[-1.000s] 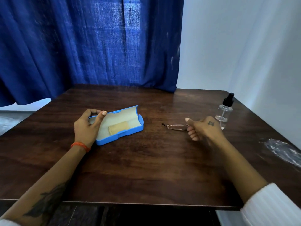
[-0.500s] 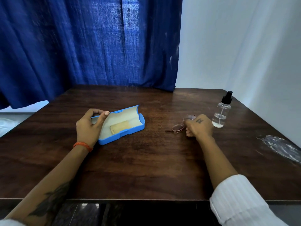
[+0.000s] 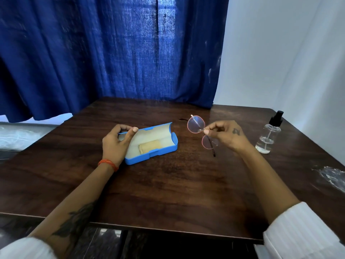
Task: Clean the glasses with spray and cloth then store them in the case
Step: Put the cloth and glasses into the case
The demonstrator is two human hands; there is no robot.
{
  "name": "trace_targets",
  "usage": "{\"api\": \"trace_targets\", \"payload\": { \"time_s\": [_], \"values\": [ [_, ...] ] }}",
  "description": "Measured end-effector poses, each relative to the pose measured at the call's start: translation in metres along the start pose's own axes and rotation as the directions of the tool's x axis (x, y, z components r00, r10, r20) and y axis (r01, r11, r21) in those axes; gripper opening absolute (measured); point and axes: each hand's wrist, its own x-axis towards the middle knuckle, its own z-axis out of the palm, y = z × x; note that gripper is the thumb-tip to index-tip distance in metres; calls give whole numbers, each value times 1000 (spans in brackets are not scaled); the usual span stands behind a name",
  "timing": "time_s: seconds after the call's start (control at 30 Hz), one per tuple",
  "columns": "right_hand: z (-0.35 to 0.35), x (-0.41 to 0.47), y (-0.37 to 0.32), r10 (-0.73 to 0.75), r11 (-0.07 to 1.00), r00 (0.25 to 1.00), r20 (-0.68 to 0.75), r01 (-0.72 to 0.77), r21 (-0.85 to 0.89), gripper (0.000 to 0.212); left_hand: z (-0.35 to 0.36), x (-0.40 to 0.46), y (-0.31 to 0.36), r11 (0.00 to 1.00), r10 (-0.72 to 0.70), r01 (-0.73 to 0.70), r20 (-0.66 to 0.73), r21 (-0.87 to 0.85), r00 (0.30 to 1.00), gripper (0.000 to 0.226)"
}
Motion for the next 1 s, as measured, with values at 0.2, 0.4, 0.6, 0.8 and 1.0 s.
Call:
{"api": "trace_targets", "payload": {
  "time_s": [0.2, 0.4, 0.6, 0.8, 1.0],
  "values": [
    [24, 12, -29, -291, 938, 930, 224, 323, -123, 10, 0, 2, -3, 1000, -12, 12, 13, -3, 1000, 16],
    [68, 26, -40, -504, 725, 803, 320, 594, -348, 9, 1, 3, -4, 1000, -2, 2, 9, -16, 1000, 15],
    [102, 24, -48, -603, 513, 683, 412, 728, -456, 15, 1, 4, -5, 1000, 20, -20, 17, -10, 1000, 16],
    [115, 23, -49, -578, 425, 679, 453, 724, -543, 19, 2, 5, -7, 1000, 17, -16, 23, -25, 1000, 18],
    [118, 21, -45, -567, 420, 685, 458, 718, -555, 20, 2, 5, -6, 999, 37, -37, 14, -5, 999, 17]
  ]
}}
